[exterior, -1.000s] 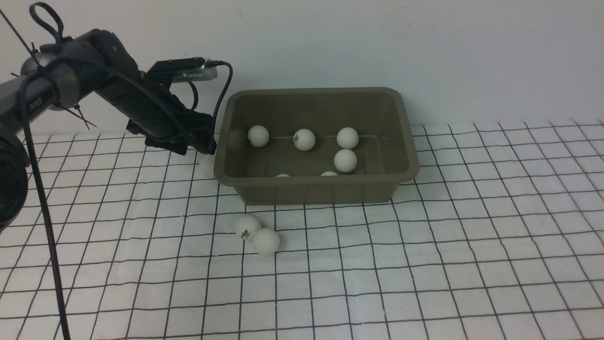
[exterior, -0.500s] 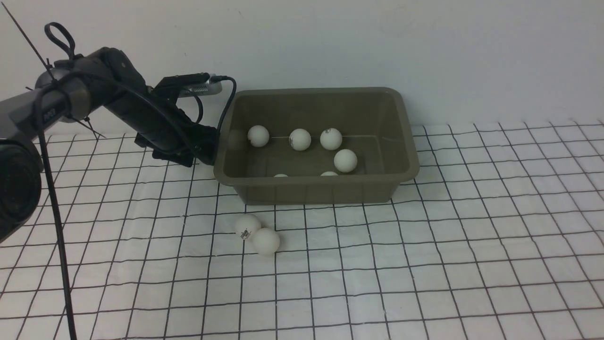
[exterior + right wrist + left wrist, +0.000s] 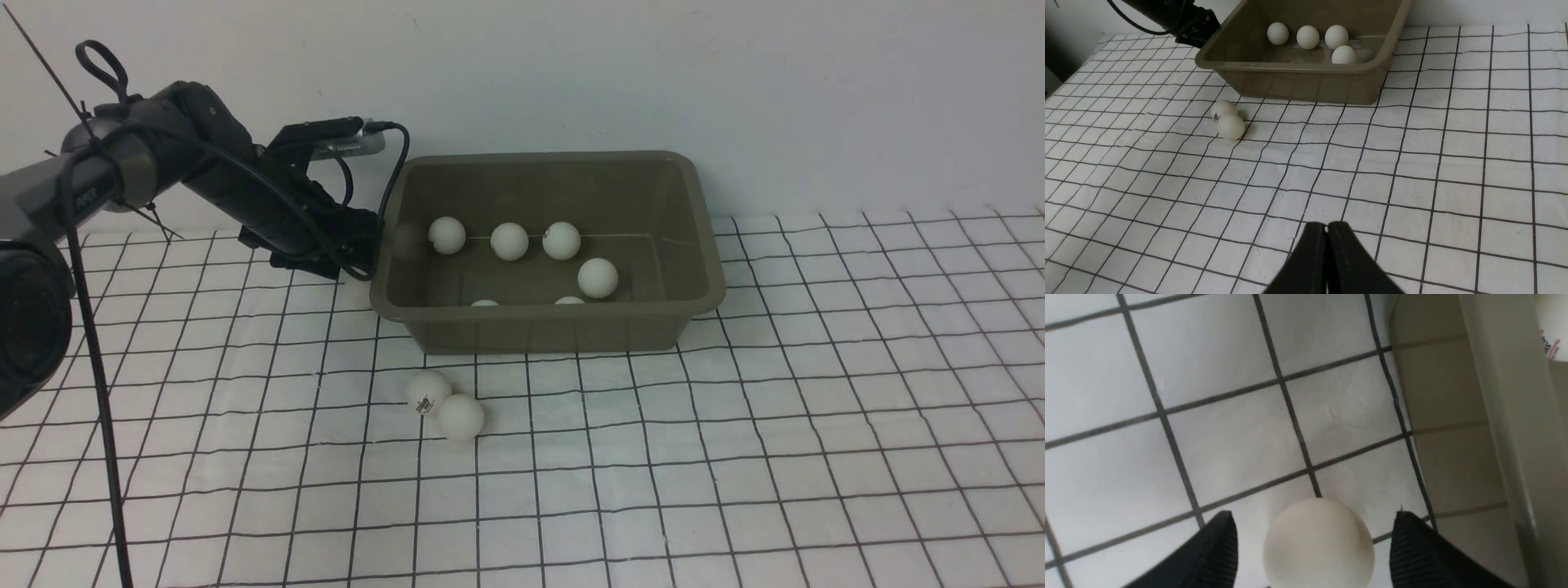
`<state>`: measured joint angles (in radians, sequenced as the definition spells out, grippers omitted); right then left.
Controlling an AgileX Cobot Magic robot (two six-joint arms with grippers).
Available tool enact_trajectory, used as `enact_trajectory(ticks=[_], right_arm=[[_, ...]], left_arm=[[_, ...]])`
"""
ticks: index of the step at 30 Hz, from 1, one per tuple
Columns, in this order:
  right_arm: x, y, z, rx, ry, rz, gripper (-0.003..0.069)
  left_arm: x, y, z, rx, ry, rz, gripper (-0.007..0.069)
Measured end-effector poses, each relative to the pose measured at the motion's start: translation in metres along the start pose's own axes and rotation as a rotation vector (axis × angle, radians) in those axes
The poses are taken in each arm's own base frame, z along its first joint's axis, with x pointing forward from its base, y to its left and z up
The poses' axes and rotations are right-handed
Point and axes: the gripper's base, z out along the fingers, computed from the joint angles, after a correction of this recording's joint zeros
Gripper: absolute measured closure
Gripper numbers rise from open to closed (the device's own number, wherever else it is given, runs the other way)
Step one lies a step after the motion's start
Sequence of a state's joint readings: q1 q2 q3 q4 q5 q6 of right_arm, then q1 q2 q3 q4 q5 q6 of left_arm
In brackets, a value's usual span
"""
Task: Put the table tennis balls into the box on the white checkered tablecloth.
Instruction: 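Reach for and grasp a ping pong ball on the table beside the basket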
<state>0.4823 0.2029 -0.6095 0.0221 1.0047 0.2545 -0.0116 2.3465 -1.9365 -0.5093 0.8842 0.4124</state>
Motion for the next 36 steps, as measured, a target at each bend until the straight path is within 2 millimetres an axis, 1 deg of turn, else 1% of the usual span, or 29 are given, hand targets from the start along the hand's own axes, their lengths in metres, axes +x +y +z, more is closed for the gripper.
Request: enact_trajectory(ticks=[7, 17, 21, 22, 23, 24, 30, 32, 35, 36], right_arm=[[0.0, 0.0, 0.0, -0.001, 0.0, 0.001, 0.0676], [0.0, 0.0, 0.0, -0.003, 0.0, 0.002, 0.0676], [0.0, 0.0, 0.0, -0.003, -0.002, 0.002, 0.0676], [0.0, 0.0, 0.0, -0.004, -0.005, 0.002, 0.0676], [0.0, 0.0, 0.0, -0.004, -0.005, 0.002, 0.0676], [-0.001, 0.0, 0.0, -0.005, -0.007, 0.002, 0.0676], [-0.001, 0.0, 0.0, -0.005, -0.007, 0.003, 0.0676], [-0.001, 0.001, 0.0, -0.006, -0.011, 0.003, 0.0676], [-0.001, 0.001, 0.0, -0.007, -0.013, 0.003, 0.0676], [-0.001, 0.001, 0.0, -0.007, -0.013, 0.003, 0.0676]], left_arm=[[0.006, 0.005, 0.013, 0.005, 0.027, -0.008, 0.0174], [0.008, 0.006, 0.018, 0.008, 0.035, -0.009, 0.0181], [0.009, 0.007, 0.021, 0.008, 0.036, -0.012, 0.0214], [0.009, 0.007, 0.021, 0.011, 0.035, -0.015, 0.0242], [0.009, 0.007, 0.021, 0.011, 0.035, -0.015, 0.0242], [0.008, 0.007, 0.021, 0.016, 0.033, -0.02, 0.0266], [0.006, 0.006, 0.022, 0.024, 0.023, -0.025, 0.027], [-0.002, 0.007, 0.016, 0.035, 0.018, -0.011, 0.027], [-0.012, 0.007, 0.002, 0.04, 0.008, 0.012, 0.027], [-0.017, 0.009, -0.007, 0.033, -0.002, 0.021, 0.027]])
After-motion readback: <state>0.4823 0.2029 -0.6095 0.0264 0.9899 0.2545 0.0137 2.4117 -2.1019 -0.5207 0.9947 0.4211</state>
